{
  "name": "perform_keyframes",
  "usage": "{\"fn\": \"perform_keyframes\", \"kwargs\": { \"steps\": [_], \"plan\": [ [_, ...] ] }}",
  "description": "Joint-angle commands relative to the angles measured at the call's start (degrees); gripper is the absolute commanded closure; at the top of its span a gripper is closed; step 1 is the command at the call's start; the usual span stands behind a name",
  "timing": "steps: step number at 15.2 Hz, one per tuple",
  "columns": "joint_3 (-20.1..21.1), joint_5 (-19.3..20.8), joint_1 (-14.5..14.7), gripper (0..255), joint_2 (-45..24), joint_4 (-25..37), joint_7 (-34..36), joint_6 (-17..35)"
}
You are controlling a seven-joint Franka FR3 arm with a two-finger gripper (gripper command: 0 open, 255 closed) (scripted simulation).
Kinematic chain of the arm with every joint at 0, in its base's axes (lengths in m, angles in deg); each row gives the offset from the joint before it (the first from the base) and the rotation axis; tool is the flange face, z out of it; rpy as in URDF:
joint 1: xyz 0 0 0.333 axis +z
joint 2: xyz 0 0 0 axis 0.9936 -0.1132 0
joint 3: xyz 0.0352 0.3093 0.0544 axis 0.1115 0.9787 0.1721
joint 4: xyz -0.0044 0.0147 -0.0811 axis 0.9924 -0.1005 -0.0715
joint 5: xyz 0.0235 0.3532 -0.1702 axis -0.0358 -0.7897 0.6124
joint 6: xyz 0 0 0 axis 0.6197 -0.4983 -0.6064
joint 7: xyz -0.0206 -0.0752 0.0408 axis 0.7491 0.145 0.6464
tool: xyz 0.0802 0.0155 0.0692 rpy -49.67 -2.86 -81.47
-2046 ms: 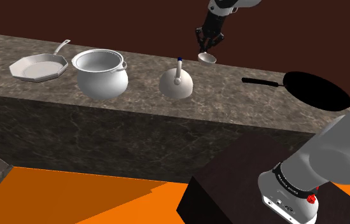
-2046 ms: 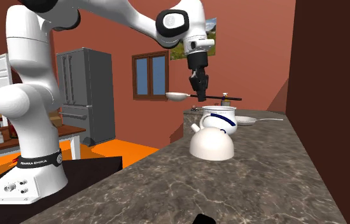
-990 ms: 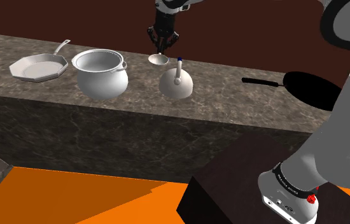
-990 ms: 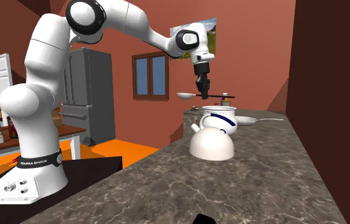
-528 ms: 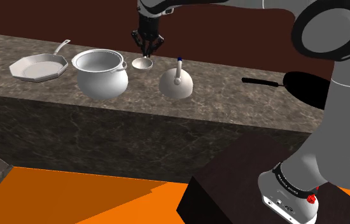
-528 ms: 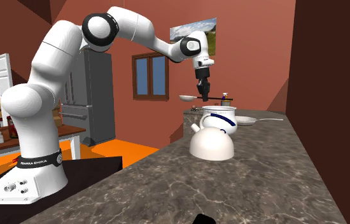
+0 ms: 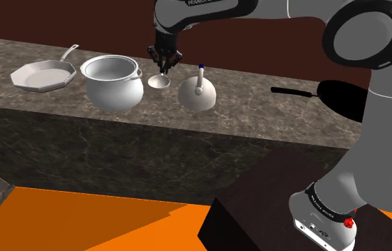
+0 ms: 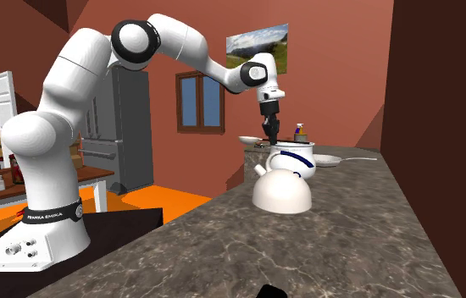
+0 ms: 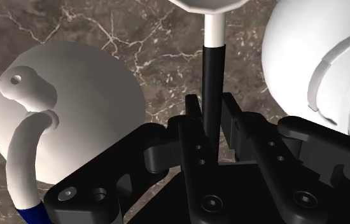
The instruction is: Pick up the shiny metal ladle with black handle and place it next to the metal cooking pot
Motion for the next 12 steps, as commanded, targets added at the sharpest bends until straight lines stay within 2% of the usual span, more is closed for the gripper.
{"fn": "perform_keyframes", "kwargs": {
  "steps": [1,12],
  "plan": [
    [0.0,0.0,0.0,255,-0.2,-1.4,0.1,1.5],
    [-0.2,0.4,0.0,255,-2.6,-6.2,0.5,8.8]
  ]
}}
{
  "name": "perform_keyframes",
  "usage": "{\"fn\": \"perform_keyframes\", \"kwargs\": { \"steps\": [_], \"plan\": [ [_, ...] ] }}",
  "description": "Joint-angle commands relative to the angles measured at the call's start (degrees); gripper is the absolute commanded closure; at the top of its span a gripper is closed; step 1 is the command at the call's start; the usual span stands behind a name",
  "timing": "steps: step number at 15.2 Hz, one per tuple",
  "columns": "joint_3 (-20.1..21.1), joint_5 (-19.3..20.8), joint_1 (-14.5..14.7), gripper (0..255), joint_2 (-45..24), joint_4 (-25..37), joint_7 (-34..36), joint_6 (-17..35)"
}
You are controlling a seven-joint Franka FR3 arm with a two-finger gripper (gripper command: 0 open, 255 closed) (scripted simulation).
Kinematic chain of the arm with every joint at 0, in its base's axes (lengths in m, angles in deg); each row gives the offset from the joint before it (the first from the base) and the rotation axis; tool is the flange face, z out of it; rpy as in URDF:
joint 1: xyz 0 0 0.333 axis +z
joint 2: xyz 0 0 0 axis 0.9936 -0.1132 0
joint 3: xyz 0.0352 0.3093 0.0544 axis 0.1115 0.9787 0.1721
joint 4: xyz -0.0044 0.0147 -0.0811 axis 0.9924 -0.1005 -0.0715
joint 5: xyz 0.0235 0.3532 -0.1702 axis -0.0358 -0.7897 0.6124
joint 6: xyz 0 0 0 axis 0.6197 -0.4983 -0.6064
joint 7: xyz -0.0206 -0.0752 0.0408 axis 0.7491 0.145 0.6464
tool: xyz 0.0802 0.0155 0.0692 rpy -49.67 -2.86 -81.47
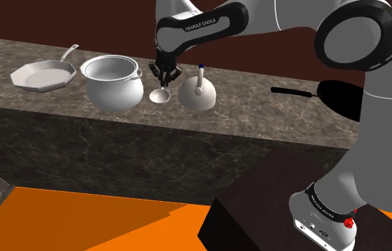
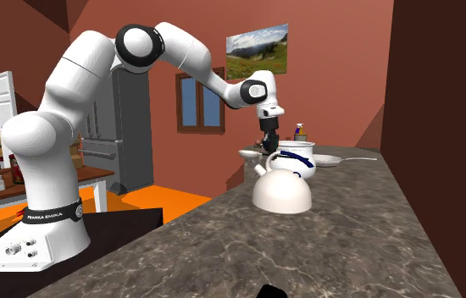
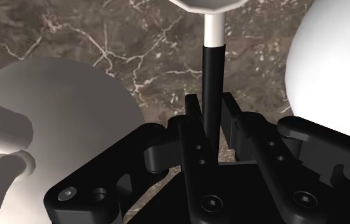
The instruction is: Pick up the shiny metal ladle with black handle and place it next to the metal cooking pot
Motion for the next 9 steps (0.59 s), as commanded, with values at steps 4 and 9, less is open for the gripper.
{"fn": "perform_keyframes", "kwargs": {
  "steps": [4,9],
  "plan": [
    [-0.1,0.2,0.0,255,-1.5,-1.7,0.2,3.2],
    [-0.2,0.3,0.1,255,-3.2,-2.9,0.4,6.1]
  ]
}}
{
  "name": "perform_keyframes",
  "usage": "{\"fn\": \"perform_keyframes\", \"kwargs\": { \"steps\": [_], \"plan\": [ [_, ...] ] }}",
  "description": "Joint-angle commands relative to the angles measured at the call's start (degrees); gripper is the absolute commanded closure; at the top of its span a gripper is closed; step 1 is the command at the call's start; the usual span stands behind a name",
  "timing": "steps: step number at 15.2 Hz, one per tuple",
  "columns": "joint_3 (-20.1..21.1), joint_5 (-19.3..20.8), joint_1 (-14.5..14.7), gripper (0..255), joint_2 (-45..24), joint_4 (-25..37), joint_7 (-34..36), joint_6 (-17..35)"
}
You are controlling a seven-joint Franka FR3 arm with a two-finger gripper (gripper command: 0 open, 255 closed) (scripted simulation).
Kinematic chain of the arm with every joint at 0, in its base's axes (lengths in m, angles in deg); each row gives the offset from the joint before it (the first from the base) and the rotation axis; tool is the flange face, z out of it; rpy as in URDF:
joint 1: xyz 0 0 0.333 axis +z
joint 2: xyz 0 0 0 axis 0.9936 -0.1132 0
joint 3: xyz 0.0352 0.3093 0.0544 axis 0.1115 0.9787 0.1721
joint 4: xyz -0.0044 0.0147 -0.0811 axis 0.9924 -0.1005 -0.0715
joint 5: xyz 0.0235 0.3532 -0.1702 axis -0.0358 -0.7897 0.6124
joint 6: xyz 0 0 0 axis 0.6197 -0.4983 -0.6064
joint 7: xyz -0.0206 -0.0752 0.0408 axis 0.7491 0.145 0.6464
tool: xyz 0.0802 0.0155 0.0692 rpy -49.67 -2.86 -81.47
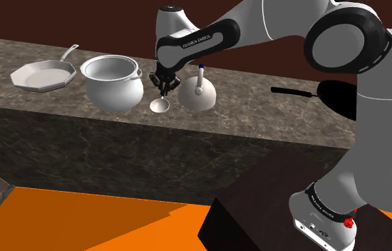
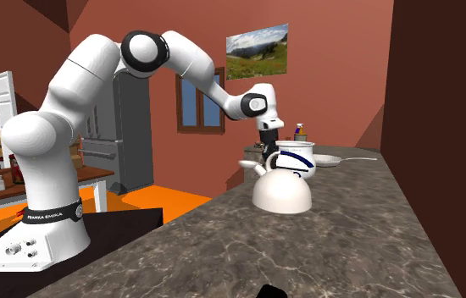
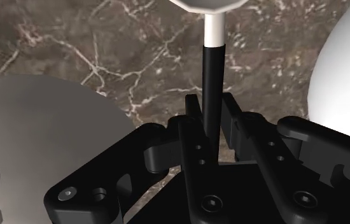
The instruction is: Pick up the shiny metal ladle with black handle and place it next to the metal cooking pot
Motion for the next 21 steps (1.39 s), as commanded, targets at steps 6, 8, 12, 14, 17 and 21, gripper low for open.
{"fn": "perform_keyframes", "kwargs": {
  "steps": [6,8,12,14,17,21],
  "plan": [
    [-0.2,0.3,0.0,255,-2.5,-1.7,0.3,4.2],
    [-0.2,0.3,0.0,255,-3.3,-2.0,0.4,5.3],
    [-0.3,0.4,0.1,255,-4.3,-2.2,0.5,6.5],
    [-0.3,0.4,0.1,255,-4.3,-2.2,0.5,6.5],
    [-0.3,0.4,0.1,255,-4.3,-2.2,0.5,6.5],
    [-0.3,0.4,0.1,0,-4.3,-2.2,0.5,6.5]
  ]
}}
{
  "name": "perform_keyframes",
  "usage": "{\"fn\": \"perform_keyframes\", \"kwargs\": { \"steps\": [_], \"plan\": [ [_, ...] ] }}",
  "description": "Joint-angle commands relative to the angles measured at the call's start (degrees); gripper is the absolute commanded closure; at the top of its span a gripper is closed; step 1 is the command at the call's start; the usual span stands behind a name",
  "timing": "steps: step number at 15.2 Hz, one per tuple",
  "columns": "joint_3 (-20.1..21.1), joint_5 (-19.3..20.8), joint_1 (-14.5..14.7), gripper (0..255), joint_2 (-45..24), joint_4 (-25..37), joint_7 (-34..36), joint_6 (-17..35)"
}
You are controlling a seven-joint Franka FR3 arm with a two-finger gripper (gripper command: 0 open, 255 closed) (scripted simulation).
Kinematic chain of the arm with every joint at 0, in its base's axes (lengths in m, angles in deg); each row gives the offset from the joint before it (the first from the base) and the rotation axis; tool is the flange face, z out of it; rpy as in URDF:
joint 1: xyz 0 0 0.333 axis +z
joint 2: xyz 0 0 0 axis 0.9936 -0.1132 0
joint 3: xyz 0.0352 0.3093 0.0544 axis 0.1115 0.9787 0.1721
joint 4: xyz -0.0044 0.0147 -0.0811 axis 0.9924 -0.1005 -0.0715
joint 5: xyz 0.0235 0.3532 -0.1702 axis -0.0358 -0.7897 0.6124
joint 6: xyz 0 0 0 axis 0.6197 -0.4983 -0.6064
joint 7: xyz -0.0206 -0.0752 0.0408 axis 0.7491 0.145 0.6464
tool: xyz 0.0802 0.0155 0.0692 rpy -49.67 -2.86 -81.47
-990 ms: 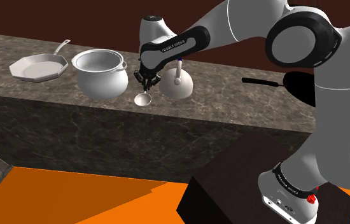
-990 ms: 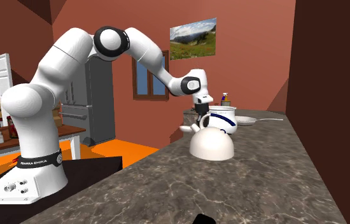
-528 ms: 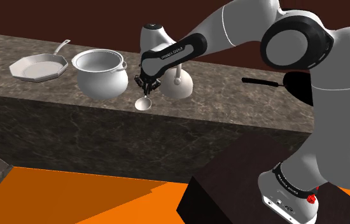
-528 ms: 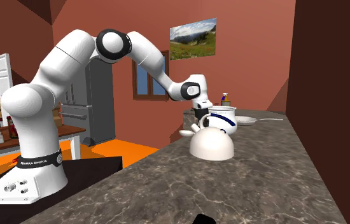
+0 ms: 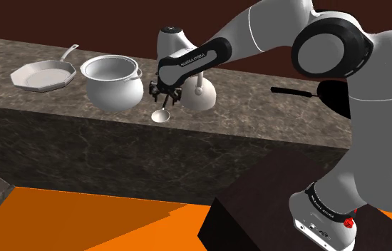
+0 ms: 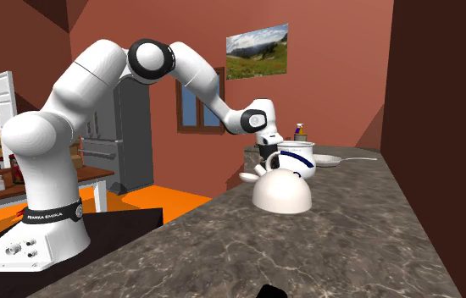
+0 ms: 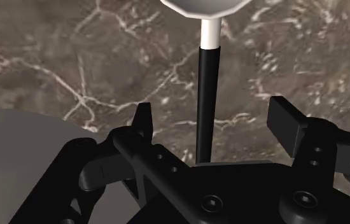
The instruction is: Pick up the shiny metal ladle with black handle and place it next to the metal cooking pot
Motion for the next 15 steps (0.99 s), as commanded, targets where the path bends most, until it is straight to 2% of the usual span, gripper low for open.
{"fn": "perform_keyframes", "kwargs": {
  "steps": [1,3,7,15],
  "plan": [
    [0.0,0.0,0.0,0,0.0,0.0,0.0,0.0],
    [0.0,0.0,0.0,0,0.0,0.0,0.0,0.0],
    [0.3,-0.3,0.0,0,5.1,-0.8,-0.2,-4.3],
    [0.3,-0.3,0.0,0,5.1,-0.8,-0.2,-4.3]
  ]
}}
